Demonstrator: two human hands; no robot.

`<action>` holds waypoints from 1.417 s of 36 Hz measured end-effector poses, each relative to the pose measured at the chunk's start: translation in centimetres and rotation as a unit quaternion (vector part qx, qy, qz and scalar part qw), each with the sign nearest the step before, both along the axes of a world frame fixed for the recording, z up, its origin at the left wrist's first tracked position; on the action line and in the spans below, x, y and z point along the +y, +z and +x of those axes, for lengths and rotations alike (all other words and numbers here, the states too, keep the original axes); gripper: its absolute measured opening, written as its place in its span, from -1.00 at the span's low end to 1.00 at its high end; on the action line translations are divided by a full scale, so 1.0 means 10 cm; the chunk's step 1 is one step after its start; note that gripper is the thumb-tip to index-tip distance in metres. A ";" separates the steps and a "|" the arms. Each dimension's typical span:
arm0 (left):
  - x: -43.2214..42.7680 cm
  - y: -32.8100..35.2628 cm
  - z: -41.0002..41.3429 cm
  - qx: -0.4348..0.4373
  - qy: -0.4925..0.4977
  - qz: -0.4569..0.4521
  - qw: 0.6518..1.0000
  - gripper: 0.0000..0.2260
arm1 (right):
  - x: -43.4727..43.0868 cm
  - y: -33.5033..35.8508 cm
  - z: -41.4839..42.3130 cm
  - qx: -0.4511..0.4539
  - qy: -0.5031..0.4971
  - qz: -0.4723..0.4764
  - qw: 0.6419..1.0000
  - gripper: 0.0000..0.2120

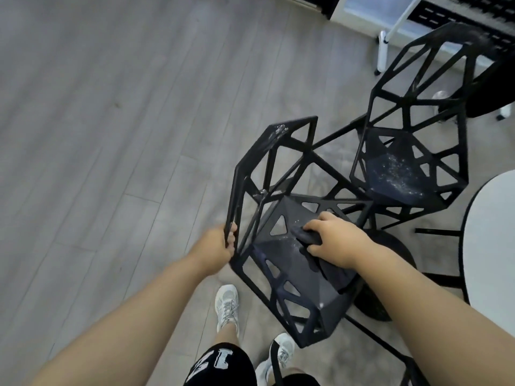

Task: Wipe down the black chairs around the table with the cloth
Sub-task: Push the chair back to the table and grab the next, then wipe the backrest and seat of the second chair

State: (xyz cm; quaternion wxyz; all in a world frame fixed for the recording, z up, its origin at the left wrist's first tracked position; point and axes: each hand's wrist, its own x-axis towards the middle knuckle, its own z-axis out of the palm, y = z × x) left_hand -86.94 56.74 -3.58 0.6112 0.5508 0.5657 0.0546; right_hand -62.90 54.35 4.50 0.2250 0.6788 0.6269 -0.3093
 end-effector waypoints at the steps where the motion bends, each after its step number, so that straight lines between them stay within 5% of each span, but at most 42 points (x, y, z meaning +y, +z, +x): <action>1: 0.08 0.02 -0.07 -0.004 -0.001 -0.015 1.000 -0.75 | 0.01 -0.01 -0.02 0.001 0.003 -0.001 1.000 -0.56; 10: 0.80 0.14 -0.58 0.010 0.005 -0.051 0.999 -0.69 | 0.35 -0.13 -0.25 0.000 0.050 0.005 0.999 -0.56; 20: 1.00 0.08 -0.65 0.089 0.024 0.072 0.993 -0.74 | 0.69 -0.27 -0.40 0.045 0.023 0.107 0.993 -0.49; 28: 0.76 -0.07 -0.57 0.130 0.100 0.156 0.974 -0.59 | 0.69 -0.47 -0.29 0.042 -0.060 0.134 0.988 -0.38; 41: 0.43 -0.53 -0.25 0.104 0.340 0.273 0.894 -0.78 | 0.72 -1.03 -0.07 0.099 -0.014 0.223 0.970 -0.49; 51: 0.41 -0.93 -0.16 0.072 0.406 0.362 0.836 -0.79 | 0.98 -1.43 -0.22 0.135 -0.045 0.339 0.930 -0.45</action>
